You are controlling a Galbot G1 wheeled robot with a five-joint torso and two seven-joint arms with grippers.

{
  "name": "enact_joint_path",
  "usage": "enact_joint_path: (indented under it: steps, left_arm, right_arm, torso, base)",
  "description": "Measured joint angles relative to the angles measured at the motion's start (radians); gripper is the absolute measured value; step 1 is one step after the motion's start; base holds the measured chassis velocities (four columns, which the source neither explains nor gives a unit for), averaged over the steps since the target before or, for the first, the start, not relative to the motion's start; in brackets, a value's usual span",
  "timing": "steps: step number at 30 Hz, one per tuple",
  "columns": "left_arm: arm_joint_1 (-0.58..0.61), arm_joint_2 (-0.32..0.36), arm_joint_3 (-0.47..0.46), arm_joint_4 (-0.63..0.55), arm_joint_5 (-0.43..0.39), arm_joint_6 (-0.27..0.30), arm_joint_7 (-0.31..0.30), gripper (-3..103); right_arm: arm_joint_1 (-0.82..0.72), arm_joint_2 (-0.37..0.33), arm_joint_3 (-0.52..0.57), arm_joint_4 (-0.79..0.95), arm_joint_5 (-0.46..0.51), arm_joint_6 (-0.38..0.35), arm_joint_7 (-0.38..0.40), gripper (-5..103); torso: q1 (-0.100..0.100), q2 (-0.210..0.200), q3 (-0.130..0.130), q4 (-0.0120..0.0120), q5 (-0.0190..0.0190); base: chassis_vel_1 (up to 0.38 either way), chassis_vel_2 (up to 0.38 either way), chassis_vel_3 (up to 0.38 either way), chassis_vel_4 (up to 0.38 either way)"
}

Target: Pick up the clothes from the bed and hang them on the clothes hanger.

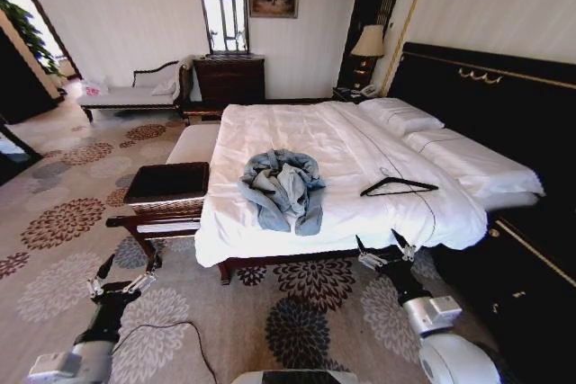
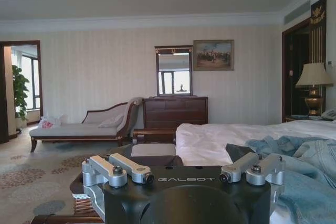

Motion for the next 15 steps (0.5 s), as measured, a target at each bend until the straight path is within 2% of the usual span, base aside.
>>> enact_joint_path:
  steps: [12, 13, 15]
  left_arm:
    - [-0.007, -0.013, -0.007, 0.015, 0.009, -0.004, 0.000, 100]
    - [-0.009, -0.012, -0.007, 0.016, 0.010, -0.004, 0.000, 100]
    - [-0.011, -0.011, -0.007, 0.017, 0.011, -0.004, 0.000, 100]
  right_arm:
    - [0.002, 0.022, 0.027, -0.020, 0.006, 0.007, -0.007, 100]
    - [0.000, 0.026, 0.026, -0.023, 0.004, 0.008, -0.007, 103]
    - [-0.001, 0.029, 0.024, -0.027, 0.002, 0.007, -0.003, 100]
  torso:
    - [0.000, 0.000, 0.000, 0.0000, 0.0003]
    - [0.000, 0.000, 0.000, 0.0000, 0.0002]
    - [0.000, 0.000, 0.000, 0.0000, 0.0002]
  base:
    - [0.000, 0.000, 0.000, 0.000]
    - [0.000, 0.000, 0.000, 0.000]
    - [0.000, 0.000, 0.000, 0.000]
